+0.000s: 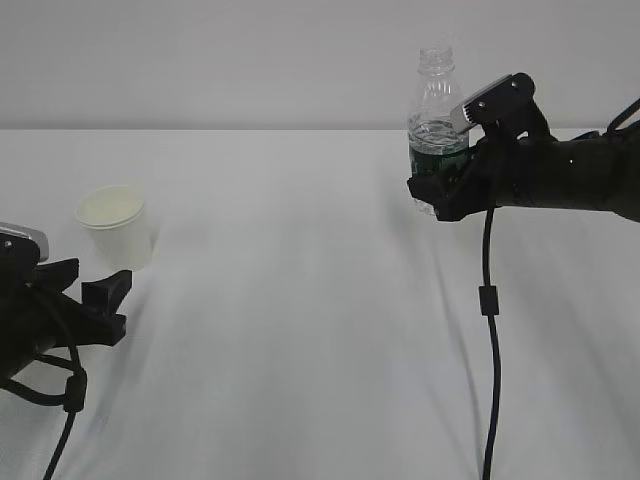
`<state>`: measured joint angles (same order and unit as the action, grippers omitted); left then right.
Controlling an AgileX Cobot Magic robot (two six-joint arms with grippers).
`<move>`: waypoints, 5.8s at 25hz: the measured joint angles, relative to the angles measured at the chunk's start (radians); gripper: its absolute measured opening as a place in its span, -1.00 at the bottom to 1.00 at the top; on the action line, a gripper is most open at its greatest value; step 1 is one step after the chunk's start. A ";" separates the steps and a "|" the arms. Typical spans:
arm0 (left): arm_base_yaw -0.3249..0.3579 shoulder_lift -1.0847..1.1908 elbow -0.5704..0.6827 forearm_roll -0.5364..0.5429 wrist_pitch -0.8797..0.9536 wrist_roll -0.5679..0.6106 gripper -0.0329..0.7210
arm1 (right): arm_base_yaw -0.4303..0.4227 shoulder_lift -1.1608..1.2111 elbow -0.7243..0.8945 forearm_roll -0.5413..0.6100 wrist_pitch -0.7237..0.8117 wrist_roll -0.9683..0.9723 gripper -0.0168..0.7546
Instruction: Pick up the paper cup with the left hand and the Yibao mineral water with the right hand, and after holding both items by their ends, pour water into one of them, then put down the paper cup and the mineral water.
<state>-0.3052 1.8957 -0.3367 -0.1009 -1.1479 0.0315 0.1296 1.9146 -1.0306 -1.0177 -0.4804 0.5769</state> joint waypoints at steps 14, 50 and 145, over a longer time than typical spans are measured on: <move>0.000 0.074 -0.064 -0.097 0.000 0.040 0.50 | 0.000 0.000 0.000 0.000 -0.008 0.000 0.25; 0.046 0.251 -0.267 -0.106 0.000 0.007 0.52 | 0.000 0.000 0.000 -0.021 -0.010 0.000 0.25; 0.134 0.308 -0.462 0.000 0.012 -0.048 0.62 | 0.000 0.000 0.000 -0.113 -0.051 0.065 0.24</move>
<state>-0.1709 2.2033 -0.7986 -0.1009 -1.1358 -0.0162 0.1296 1.9146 -1.0306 -1.1303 -0.5310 0.6421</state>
